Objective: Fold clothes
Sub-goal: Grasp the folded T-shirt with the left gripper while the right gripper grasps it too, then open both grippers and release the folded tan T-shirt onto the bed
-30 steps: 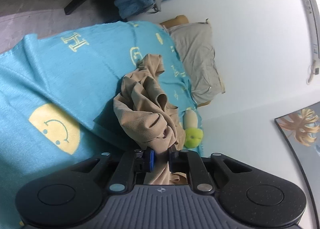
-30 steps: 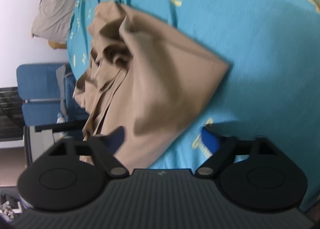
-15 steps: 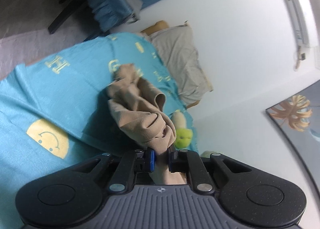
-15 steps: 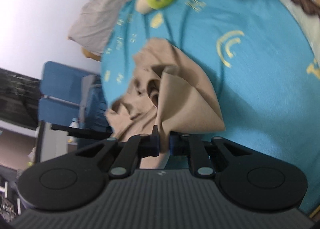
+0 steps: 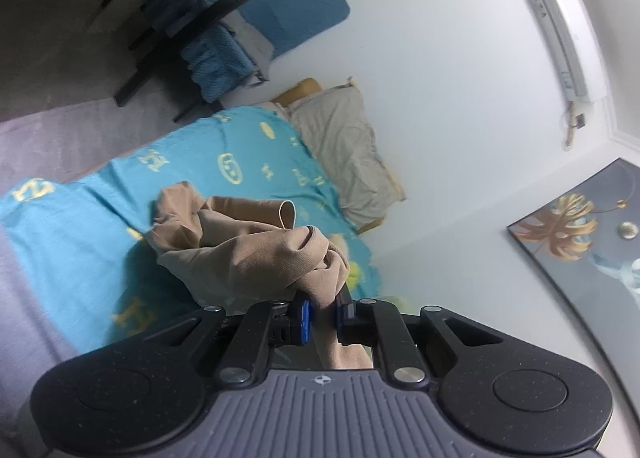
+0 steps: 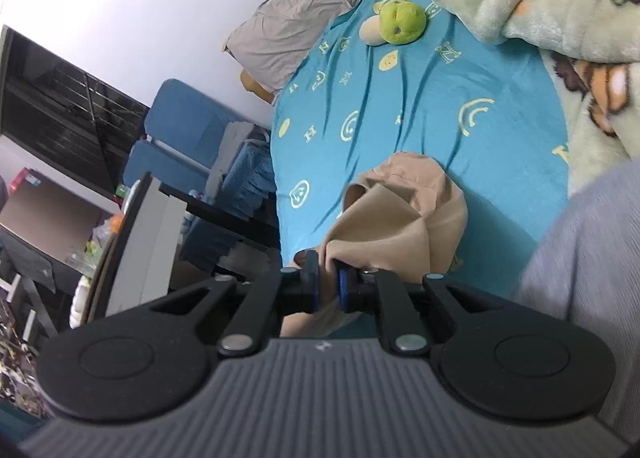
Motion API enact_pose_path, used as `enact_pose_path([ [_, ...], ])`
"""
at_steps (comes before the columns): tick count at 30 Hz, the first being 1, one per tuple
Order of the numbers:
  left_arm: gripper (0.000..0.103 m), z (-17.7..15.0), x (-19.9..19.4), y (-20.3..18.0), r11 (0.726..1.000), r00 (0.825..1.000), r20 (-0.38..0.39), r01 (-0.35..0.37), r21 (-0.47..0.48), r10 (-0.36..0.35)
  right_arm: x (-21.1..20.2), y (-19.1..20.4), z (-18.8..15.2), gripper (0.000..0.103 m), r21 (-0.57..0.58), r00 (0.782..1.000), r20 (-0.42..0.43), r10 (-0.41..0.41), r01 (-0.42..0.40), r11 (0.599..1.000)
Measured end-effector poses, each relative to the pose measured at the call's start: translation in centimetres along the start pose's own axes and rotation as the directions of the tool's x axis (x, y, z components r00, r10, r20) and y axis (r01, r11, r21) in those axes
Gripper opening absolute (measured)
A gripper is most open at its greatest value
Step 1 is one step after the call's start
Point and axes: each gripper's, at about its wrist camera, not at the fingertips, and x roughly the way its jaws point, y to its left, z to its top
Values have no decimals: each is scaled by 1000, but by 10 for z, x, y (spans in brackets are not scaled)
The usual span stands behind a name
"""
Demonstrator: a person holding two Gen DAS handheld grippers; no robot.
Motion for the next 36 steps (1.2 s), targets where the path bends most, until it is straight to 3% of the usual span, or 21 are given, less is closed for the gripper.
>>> enact_pose_path([
  [6, 14, 21, 38, 7, 997, 997, 1, -71, -14, 71, 40, 8, 20, 12, -9, 999, -28, -26, 26, 1000],
  [13, 15, 70, 146, 29, 983, 983, -17, -183, 1, 183, 142, 23, 61, 12, -51, 991, -88, -106, 101, 994],
  [20, 16, 90, 249, 70, 951, 959, -45, -269, 154, 279, 249, 5, 84, 14, -83, 971, -163, -174, 162, 983],
  [25, 16, 85, 288, 106, 926, 935, -88, -321, 197, 343, 280, -6, 80, 15, -98, 958, -198, -208, 191, 977],
  [28, 19, 83, 297, 108, 922, 934, -87, -320, 219, 345, 288, -7, 80, 16, -111, 950, -208, -233, 214, 970],
  [29, 26, 83, 298, 108, 923, 936, -90, -313, 225, 340, 289, -7, 80, 18, -121, 947, -215, -239, 217, 969],
  [31, 35, 81, 297, 102, 913, 938, -89, -300, 275, 335, 288, -3, 80, 35, -144, 951, -222, -216, 187, 972],
  [33, 54, 78, 294, 91, 893, 938, -81, -292, 342, 338, 281, 4, 77, 89, -162, 965, -216, -150, 116, 980],
  [34, 58, 75, 292, 83, 879, 937, -75, -288, 380, 340, 277, 9, 75, 94, -170, 971, -212, -111, 75, 983],
  [36, 68, 67, 289, 69, 834, 938, -38, -288, 471, 345, 268, 19, 70, 91, -232, 975, -202, -92, 44, 972],
])
